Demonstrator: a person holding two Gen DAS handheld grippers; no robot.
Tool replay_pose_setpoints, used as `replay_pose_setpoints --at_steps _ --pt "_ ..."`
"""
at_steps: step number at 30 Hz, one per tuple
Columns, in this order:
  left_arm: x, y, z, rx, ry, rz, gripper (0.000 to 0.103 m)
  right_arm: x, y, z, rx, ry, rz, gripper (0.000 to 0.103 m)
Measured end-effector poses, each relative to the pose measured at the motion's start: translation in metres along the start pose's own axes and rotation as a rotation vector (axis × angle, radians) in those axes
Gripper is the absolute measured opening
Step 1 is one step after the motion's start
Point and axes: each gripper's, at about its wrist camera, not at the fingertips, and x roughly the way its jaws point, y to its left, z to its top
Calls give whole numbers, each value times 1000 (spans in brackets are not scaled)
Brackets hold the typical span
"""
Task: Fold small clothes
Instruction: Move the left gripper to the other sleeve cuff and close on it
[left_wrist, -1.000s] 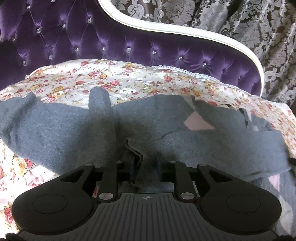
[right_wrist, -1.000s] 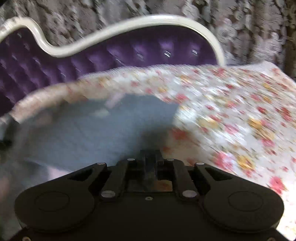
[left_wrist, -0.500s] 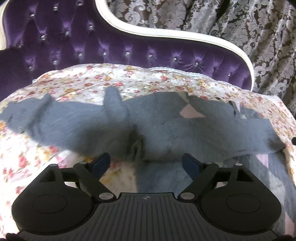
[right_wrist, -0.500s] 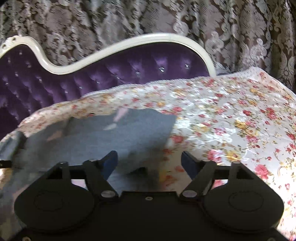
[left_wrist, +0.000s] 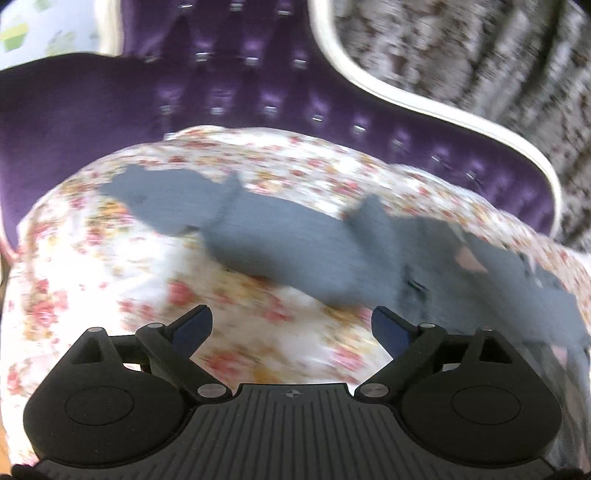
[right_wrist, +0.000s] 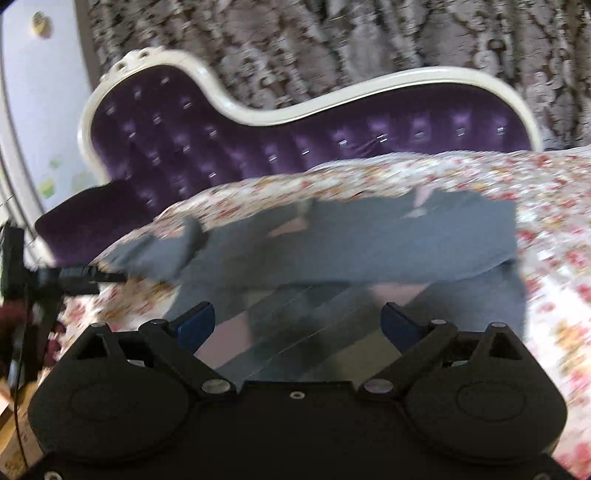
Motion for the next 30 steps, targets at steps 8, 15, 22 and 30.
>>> replay_pose_setpoints --at_steps 8,15,22,30 --pt "10 70 41 -128 -41 52 99 21 22 -27 -14 82 21 97" --pt "34 101 64 -145 -80 122 98 31 33 -41 -64 102 -34 99" --pt "67 119 67 -178 -36 123 87 40 46 -48 -155 123 -76 103" --pt "88 125 71 -176 -49 120 82 42 49 -50 -178 130 -93 103"
